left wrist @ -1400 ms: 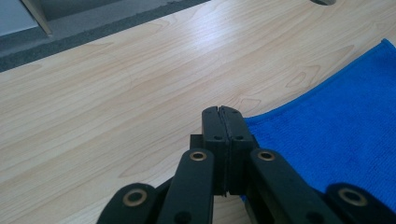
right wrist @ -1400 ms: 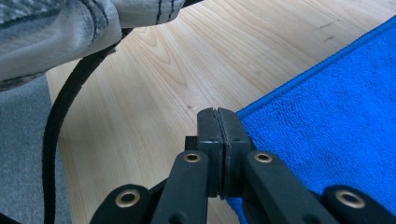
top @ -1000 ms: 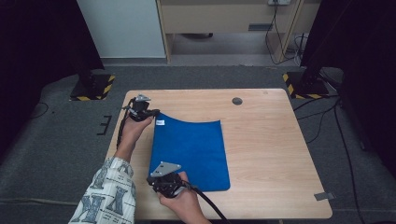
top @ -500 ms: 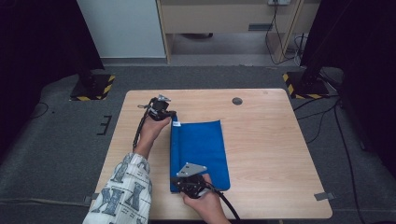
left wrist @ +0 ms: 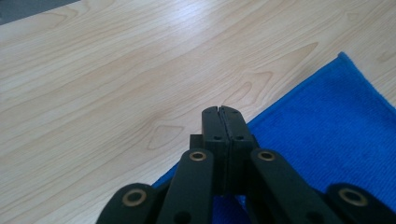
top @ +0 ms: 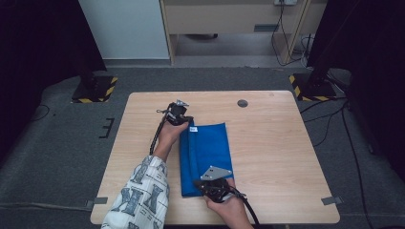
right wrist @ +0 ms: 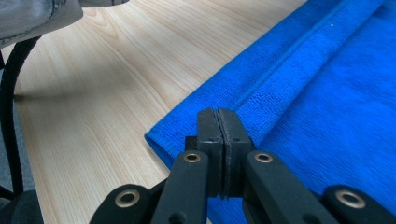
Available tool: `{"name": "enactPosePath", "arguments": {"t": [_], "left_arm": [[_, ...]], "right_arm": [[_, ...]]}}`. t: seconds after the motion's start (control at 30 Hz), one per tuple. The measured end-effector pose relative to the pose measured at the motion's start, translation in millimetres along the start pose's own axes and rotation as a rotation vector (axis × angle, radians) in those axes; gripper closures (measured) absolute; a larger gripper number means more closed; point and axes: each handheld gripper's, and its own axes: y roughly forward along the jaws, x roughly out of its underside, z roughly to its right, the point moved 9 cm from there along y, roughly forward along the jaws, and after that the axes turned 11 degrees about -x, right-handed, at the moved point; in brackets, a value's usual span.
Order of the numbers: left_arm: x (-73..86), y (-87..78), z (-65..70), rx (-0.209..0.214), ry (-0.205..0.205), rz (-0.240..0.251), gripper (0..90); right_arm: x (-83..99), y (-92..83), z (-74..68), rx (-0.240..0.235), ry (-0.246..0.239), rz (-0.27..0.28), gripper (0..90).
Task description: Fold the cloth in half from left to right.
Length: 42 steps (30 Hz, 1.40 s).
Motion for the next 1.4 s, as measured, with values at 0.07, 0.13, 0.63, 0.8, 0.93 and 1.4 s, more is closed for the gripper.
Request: {"name": "enactPosePath", "arguments": {"t": [0.07, 0.13, 0.63, 0.8, 0.93, 1.4], "left_arm": [[-0.6, 0.7, 3.4, 0.007, 0.000, -0.001, 89.4], [-3.5, 0.1, 8.2, 0.014, -0.002, 0.009, 89.4], [-34.0, -4.8, 42.6, 0.042, 0.033, 0.014, 89.3], [-38.7, -0.6, 51.7, 0.050, 0.031, 0.017, 89.3], [-40.4, 2.3, 58.6, 0.055, 0.044, 0.012, 89.3], [-37.3, 14.4, 74.9, 0.077, 0.047, -0.010, 89.3]], "right_arm": [[1.4, -2.7, 1.1, 0.008, -0.007, -0.007, 89.2], [2.1, -5.7, 1.5, 0.015, -0.011, -0.006, 89.2], [8.9, -33.3, 4.9, 0.047, -0.016, -0.001, 89.1], [10.9, -42.2, 8.8, 0.058, -0.013, 0.007, 89.1], [13.7, -49.8, 12.4, 0.065, -0.002, 0.005, 89.0], [28.0, -65.1, 20.6, 0.086, 0.016, -0.010, 88.8]]}}
